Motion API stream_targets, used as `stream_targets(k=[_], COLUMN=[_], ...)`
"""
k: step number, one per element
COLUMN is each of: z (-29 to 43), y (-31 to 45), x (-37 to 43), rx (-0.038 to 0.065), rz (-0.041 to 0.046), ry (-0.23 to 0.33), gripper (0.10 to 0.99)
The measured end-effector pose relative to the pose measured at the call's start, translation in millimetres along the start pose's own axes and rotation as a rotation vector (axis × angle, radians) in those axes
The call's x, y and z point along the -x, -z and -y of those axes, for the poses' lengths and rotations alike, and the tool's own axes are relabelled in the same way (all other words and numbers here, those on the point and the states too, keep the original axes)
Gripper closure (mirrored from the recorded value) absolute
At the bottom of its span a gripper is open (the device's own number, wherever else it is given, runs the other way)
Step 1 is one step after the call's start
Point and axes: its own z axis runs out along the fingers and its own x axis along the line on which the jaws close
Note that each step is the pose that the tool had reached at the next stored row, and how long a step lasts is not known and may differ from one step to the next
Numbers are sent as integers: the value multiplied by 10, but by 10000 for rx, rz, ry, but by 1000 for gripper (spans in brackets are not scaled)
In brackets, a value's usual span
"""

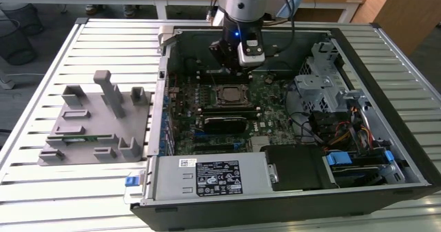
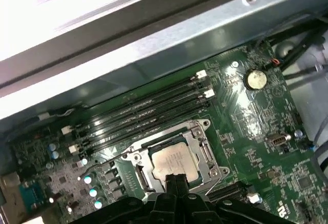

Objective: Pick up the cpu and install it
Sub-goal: 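Install the first cpu locking lever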

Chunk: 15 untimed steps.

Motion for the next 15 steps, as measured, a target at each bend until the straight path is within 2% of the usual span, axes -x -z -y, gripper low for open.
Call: stream_targets(k=[7, 15], z=[0, 0], y=[-1, -2], x=[0, 0], rx=[-24, -23], rz=[5, 70], ry=[1219, 2004], gripper=[980, 980])
